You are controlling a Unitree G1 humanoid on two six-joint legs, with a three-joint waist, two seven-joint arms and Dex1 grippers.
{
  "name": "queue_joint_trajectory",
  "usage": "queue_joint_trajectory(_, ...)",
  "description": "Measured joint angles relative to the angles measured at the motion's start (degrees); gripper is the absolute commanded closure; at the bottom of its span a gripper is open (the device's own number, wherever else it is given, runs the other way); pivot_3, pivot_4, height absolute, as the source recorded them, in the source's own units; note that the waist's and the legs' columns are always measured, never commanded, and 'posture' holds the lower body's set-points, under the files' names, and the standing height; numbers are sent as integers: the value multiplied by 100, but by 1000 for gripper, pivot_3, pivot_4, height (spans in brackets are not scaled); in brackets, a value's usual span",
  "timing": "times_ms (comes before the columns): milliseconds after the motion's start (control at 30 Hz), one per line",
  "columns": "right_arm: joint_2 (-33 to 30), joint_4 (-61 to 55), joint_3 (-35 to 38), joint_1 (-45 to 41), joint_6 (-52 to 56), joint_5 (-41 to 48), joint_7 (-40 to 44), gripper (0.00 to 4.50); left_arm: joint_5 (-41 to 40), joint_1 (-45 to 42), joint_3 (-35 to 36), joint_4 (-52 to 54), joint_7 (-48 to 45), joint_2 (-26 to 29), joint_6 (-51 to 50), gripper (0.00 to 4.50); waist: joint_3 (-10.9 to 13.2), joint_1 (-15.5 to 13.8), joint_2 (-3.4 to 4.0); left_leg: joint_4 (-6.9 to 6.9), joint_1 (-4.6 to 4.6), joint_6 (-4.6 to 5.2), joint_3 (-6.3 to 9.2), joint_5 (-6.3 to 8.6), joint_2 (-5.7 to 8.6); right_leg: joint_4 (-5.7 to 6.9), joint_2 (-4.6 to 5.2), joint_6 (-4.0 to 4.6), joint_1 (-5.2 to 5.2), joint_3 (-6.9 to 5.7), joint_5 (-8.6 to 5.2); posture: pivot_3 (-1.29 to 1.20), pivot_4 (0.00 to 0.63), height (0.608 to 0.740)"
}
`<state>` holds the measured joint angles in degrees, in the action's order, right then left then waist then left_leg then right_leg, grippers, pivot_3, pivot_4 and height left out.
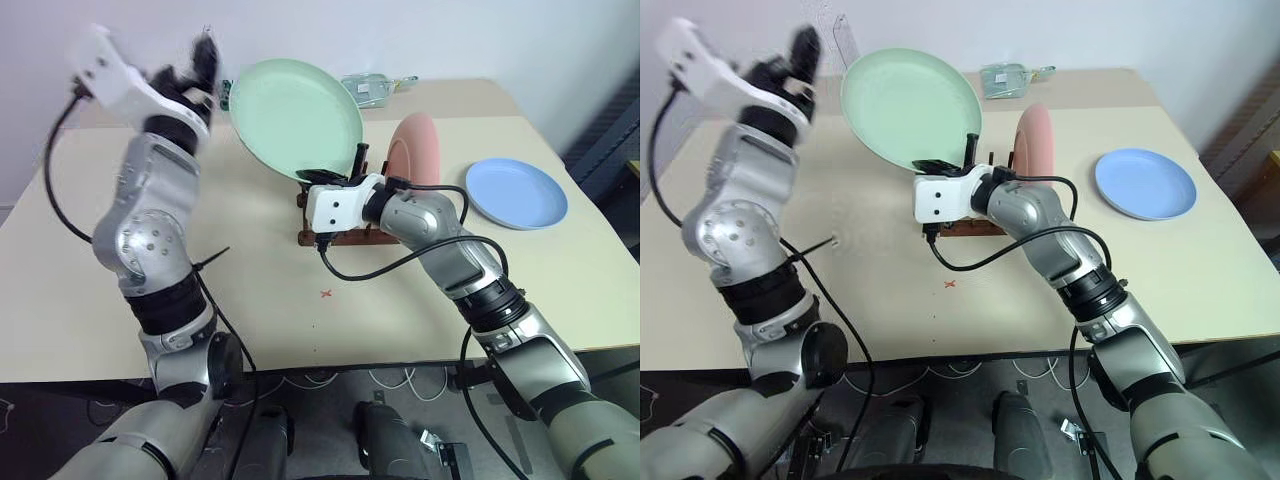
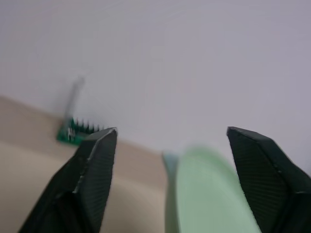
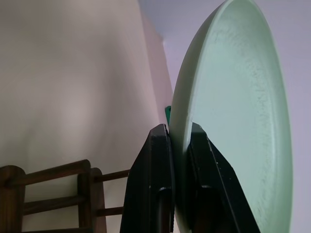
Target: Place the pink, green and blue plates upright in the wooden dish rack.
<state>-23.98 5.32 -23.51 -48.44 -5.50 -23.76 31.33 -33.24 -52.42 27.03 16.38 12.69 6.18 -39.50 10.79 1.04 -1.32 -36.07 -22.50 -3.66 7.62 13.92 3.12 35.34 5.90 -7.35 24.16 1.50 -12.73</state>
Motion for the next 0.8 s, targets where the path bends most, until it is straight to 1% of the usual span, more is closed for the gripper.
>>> queue_joint_trajectory(100, 81, -42, 251, 26, 70, 270, 7, 4500, 42, 38, 232, -249, -52, 499, 289, 1067, 0, 8, 0, 1, 0, 0, 0, 0, 0, 1, -1, 0, 0, 0, 0, 0, 150, 740)
queue_joint_trajectory(133, 167, -120, 421, 51, 192, 493, 32, 4500, 121, 144, 249, -352, -198, 818, 374, 1067, 0, 18, 0, 2, 1, 0, 0, 0, 0, 1, -1, 0, 0, 0, 0, 0, 150, 740)
queue_joint_trajectory(167, 286, -304, 675, 107, 423, 867, 111, 4500, 255, 356, 194, -463, -477, 1240, 510, 1067, 0, 33, 1, 8, 2, 0, 0, 0, -1, 1, -2, 0, 2, 2, 0, 0, 150, 740)
queue_joint_trajectory(233, 419, -787, 1126, 192, 963, 1610, 271, 4500, 513, 871, 113, -683, -1074, 1884, 761, 1067, 1, 38, 3, 10, 2, 1, 0, 0, -2, 1, -2, 1, 3, 2, 0, 0, 150, 740)
queue_joint_trajectory(333, 681, -1768, 1853, 410, 2257, 2998, 412, 4500, 706, 2033, -287, -848, -2358, 2591, 1092, 1067, 0, 13, 5, 11, 2, 15, 3, 8, -2, 0, -2, 2, 0, 3, 0, 0, 150, 740)
queue_joint_trajectory(433, 936, -2633, 2375, 579, 3609, 4300, 260, 4500, 624, 3093, -868, -749, -3620, 2838, 1130, 1067, 2, -23, 7, 9, 1, 26, 6, 15, -2, 0, 0, 9, -3, 2, 3, 0, 150, 740)
queue_joint_trajectory(467, 960, -2875, 2517, 622, 4009, 4687, 161, 4500, 575, 3376, -1087, -657, -3971, 2859, 1127, 1067, 3, -28, 9, 10, 1, 27, 7, 15, -2, 1, 0, 11, -2, 2, 3, 0, 150, 740)
queue_joint_trajectory(533, 1069, -3217, 2826, 742, 4700, 5269, -173, 4500, 367, 3743, -1269, -343, -4464, 2880, 1091, 1067, 2, -20, 7, 12, 2, 27, 9, 15, -8, 1, -2, 17, 0, 0, 5, 0, 150, 740)
queue_joint_trajectory(633, 1427, -3421, 3284, 1041, 5529, 5910, -942, 4500, -1, 4031, -1427, 207, -4988, 2908, 986, 1067, 1, -10, 14, 14, 4, 27, 7, 15, -8, 5, -2, 18, 3, 0, 6, 0, 150, 740)
queue_joint_trajectory(700, 1607, -3421, 3448, 1135, 5846, 6177, -1391, 4500, 4, 4124, -1662, 290, -5192, 2974, 966, 1067, 5, 9, 33, 15, 4, 28, -1, 15, -8, 8, -2, 19, 8, 3, 7, 0, 150, 740)
queue_joint_trajectory(800, 1645, -3424, 3587, 1138, 6023, 6423, -1763, 4500, 23, 4246, -1891, 305, -5374, 2979, 970, 1067, 6, 19, 38, 16, 4, 28, -2, 15, -10, 11, -3, 18, 12, 2, 7, 0, 150, 740)
